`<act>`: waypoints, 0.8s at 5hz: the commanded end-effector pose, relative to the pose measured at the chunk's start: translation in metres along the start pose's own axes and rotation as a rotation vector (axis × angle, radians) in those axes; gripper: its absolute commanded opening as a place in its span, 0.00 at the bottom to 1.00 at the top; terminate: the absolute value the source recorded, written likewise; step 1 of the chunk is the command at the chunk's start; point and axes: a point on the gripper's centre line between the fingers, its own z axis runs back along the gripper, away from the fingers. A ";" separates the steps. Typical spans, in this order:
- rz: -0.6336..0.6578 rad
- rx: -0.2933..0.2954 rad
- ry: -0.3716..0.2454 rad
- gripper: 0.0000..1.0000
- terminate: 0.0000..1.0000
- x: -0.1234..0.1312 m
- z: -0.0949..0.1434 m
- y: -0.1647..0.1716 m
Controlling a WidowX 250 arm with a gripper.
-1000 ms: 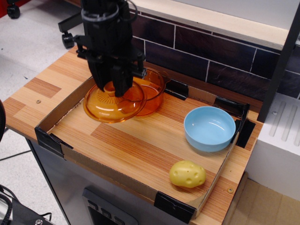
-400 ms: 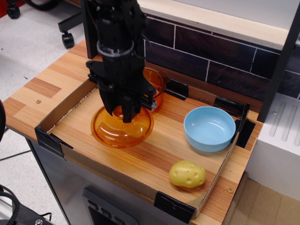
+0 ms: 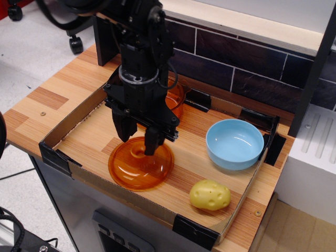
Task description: Take lid off pot
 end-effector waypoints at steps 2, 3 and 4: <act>-0.008 -0.071 -0.041 1.00 0.00 0.004 0.027 0.010; -0.033 -0.077 -0.034 1.00 0.00 0.004 0.042 0.012; -0.053 -0.085 -0.010 1.00 0.00 0.005 0.055 0.016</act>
